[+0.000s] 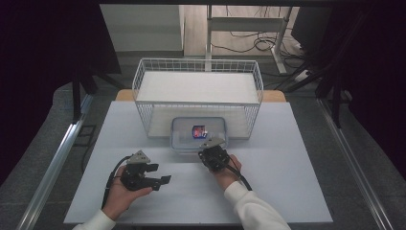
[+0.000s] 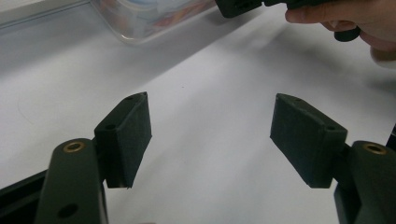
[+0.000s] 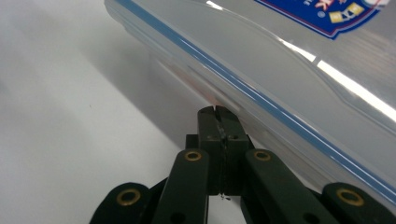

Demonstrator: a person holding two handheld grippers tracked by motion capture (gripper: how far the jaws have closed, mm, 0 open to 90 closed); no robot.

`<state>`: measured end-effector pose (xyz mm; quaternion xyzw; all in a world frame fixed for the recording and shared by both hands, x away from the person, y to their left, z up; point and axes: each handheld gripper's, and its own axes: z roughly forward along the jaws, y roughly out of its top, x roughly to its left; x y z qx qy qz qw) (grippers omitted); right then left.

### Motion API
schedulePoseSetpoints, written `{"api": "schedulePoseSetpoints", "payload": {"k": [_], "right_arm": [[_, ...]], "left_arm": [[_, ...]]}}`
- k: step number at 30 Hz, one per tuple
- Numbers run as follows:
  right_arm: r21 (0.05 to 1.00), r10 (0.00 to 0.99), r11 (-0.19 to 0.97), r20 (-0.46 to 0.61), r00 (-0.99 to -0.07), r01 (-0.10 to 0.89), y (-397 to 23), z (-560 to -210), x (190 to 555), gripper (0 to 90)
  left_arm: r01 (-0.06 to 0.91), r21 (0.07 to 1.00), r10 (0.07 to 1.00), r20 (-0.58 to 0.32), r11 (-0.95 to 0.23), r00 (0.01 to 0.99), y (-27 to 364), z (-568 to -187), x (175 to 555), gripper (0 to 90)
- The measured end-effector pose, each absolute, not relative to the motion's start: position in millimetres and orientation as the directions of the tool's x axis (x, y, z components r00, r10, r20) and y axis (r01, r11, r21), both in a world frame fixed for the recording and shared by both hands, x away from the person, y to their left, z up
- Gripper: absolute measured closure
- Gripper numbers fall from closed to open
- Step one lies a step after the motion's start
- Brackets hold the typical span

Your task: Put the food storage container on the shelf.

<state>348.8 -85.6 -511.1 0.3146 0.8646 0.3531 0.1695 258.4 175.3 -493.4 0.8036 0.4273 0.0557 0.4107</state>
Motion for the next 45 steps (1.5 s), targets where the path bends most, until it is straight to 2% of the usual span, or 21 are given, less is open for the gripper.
{"api": "schedulePoseSetpoints", "payload": {"k": [5,7,11,18,45], "right_arm": [[0.73,0.676,0.547,-0.098,-0.73,0.408,-77,-506,350,89.4],[0.741,0.698,0.513,-0.067,-0.713,0.433,-74,-504,356,89.4],[0.737,0.72,0.513,-0.09,-0.688,0.44,-73,-500,359,89.4],[0.745,0.77,0.442,-0.03,-0.637,0.499,-87,-498,378,89.4],[0.742,0.816,0.389,-0.003,-0.579,0.545,-81,-506,412,89.3]], "left_arm": [[0.644,0.703,0.731,-0.264,-0.301,0.63,175,-494,258,29.5],[0.648,0.701,0.736,-0.264,-0.297,0.623,176,-494,259,29.5],[0.65,0.701,0.737,-0.267,-0.293,0.621,179,-494,259,29.5],[0.653,0.698,0.739,-0.268,-0.294,0.619,180,-494,260,29.5],[0.66,0.695,0.744,-0.273,-0.286,0.61,183,-495,262,29.6]]}}
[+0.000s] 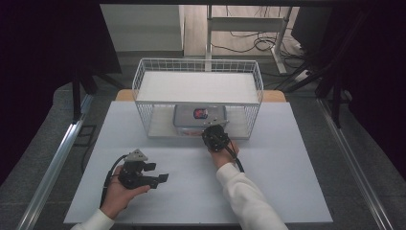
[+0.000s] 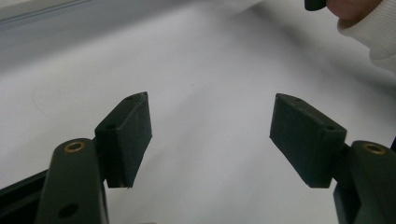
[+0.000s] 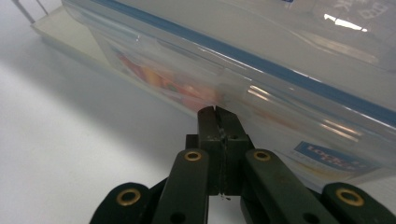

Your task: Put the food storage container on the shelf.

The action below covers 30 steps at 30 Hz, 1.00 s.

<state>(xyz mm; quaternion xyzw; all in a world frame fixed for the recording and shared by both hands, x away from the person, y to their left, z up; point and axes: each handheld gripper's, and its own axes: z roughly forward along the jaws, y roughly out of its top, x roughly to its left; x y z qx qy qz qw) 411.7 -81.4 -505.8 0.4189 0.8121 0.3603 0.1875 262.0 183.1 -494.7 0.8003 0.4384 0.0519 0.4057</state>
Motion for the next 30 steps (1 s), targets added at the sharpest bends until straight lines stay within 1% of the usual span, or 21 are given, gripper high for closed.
{"api": "schedulePoseSetpoints", "payload": {"k": [13,22,30], "right_arm": [[0.746,0.831,0.358,0.019,-0.556,0.562,-79,-505,424,89.4],[0.749,0.822,0.365,0.019,-0.569,0.553,-75,-506,424,89.3],[0.751,0.826,0.353,0.029,-0.562,0.558,-70,-506,428,89.3]], "left_arm": [[0.667,0.689,0.743,-0.283,-0.283,0.607,185,-496,263,29.5],[0.67,0.687,0.741,-0.287,-0.283,0.607,184,-496,263,29.5],[0.672,0.685,0.743,-0.288,-0.281,0.604,186,-497,264,29.5]]}}
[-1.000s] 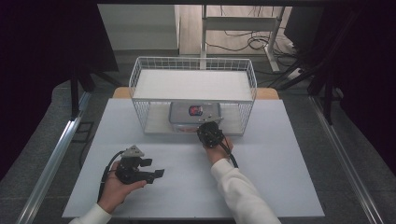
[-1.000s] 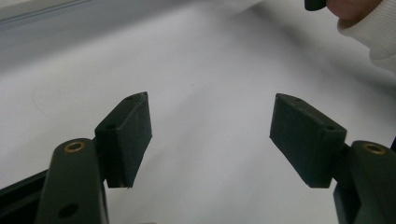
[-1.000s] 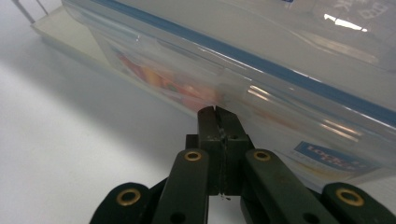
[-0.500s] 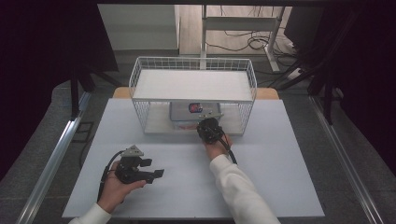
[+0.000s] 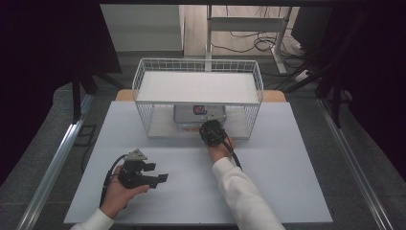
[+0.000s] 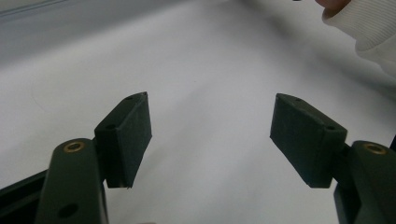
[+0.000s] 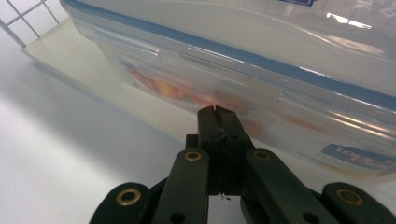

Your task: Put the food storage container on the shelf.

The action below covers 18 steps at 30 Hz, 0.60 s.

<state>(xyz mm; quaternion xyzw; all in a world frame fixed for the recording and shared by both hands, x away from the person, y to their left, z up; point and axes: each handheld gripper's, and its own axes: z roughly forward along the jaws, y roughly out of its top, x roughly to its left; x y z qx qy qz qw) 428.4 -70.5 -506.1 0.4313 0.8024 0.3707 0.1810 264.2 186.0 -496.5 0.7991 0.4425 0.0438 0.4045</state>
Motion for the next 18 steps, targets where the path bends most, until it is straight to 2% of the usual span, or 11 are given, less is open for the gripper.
{"api": "schedulePoseSetpoints", "payload": {"k": [8,18], "right_arm": [[0.756,0.808,0.37,0.025,-0.588,0.539,-73,-497,420,89.3],[0.756,0.714,0.449,0.016,-0.7,0.476,-97,-472,387,89.3]], "left_arm": [[0.672,0.687,0.739,-0.296,-0.275,0.605,186,-496,265,29.5],[0.671,0.695,0.747,-0.296,-0.26,0.595,187,-494,265,29.3]]}}
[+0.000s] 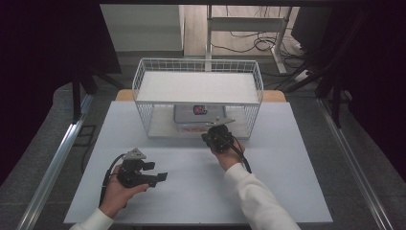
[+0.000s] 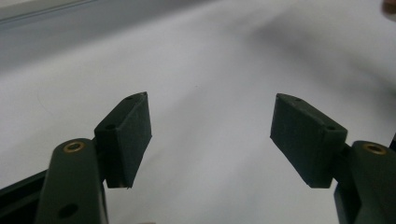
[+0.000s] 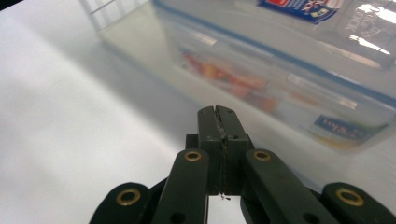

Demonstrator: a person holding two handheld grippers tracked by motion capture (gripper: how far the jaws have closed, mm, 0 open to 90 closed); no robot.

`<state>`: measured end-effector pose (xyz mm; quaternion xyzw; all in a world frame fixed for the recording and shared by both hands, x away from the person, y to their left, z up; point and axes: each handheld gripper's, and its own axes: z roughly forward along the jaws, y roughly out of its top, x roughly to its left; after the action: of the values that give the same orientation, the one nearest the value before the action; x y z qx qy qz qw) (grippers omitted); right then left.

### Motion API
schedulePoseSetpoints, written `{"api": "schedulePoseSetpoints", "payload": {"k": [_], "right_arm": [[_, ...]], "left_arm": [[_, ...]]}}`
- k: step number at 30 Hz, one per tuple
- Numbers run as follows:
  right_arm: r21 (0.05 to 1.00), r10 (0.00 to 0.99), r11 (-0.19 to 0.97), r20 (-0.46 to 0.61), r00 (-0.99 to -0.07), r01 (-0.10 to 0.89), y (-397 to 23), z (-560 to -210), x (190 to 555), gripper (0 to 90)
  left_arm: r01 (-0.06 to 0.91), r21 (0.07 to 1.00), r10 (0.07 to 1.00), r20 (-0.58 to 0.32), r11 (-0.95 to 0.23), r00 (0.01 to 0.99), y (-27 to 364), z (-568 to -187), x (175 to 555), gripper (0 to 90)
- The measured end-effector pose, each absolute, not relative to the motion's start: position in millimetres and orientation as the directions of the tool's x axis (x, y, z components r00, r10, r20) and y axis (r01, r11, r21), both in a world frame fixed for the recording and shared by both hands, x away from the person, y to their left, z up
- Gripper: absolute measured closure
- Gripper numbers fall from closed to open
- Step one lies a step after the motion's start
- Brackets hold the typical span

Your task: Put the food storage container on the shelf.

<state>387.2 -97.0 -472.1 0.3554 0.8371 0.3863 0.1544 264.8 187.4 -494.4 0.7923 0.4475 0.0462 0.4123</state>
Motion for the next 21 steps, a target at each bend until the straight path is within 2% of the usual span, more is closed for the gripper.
{"api": "schedulePoseSetpoints", "payload": {"k": [13,17,19,21], "right_arm": [[0.774,0.663,0.453,0.038,-0.747,0.442,-146,-456,341,89.2],[0.78,0.649,0.458,0.035,-0.76,0.427,-181,-457,317,89.0],[0.784,0.652,0.448,0.042,-0.757,0.43,-196,-458,309,85.7],[0.788,0.658,0.436,0.052,-0.751,0.436,-209,-459,301,76.2]], "left_arm": [[0.663,0.704,0.755,-0.285,-0.253,0.59,188,-494,262,29.3],[0.663,0.703,0.75,-0.288,-0.257,0.595,187,-495,261,29.1],[0.66,0.705,0.749,-0.285,-0.258,0.597,185,-495,260,28.9],[0.653,0.709,0.752,-0.27,-0.267,0.601,184,-495,258,28.6]]}}
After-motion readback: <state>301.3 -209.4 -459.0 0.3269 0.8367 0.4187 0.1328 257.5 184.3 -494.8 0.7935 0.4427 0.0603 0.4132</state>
